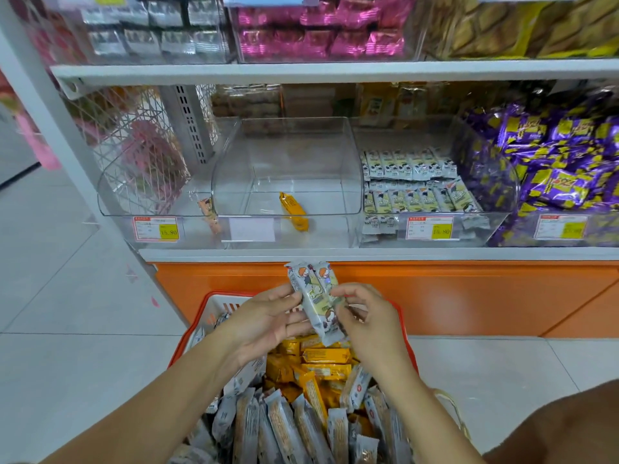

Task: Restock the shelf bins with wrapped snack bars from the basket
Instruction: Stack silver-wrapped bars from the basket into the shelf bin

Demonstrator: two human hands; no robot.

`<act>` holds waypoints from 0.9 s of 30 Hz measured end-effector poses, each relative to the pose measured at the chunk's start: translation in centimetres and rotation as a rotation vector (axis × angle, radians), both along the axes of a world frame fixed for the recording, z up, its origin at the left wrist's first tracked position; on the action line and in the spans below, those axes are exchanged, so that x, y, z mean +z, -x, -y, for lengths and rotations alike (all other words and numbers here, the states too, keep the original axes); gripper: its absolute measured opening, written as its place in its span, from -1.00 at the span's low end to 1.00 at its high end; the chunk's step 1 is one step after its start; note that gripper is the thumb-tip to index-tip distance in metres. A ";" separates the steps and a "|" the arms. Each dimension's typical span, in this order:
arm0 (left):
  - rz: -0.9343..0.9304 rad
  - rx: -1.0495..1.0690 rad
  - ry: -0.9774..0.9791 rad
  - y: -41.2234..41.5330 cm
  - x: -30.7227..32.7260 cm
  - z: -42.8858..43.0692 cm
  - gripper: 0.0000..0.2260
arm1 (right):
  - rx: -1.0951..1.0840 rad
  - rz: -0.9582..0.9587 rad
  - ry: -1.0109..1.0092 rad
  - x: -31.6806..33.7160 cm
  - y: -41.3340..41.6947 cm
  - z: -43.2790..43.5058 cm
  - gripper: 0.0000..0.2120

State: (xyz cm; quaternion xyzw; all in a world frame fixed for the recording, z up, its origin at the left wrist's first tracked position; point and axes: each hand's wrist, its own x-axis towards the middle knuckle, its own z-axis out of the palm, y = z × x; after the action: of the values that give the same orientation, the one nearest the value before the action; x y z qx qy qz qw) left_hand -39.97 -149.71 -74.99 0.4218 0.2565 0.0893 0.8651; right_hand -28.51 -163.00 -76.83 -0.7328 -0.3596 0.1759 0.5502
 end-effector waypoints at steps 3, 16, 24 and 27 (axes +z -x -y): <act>0.018 -0.011 -0.092 -1.0 1.1 0.1 -0.66 | -0.001 0.094 -0.018 0.9 0.0 0.0 -0.86; -0.113 0.097 -1.236 -5.6 7.3 -1.4 -0.76 | -0.233 0.052 -0.117 8.5 -3.6 0.6 -0.68; -0.363 0.029 -1.668 -6.2 4.9 -3.9 -0.68 | -0.265 0.061 0.325 13.7 -13.5 -3.0 -0.66; -0.381 0.032 -1.670 -6.2 4.9 -3.9 -0.66 | -0.213 0.038 0.513 13.6 -16.3 -6.7 -0.67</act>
State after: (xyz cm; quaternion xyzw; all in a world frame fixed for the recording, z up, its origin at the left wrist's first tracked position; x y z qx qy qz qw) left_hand -33.74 -145.84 -70.13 0.9249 0.2535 0.1888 0.2115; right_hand -12.17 -156.31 -63.28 -0.8849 -0.2345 0.1888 0.3554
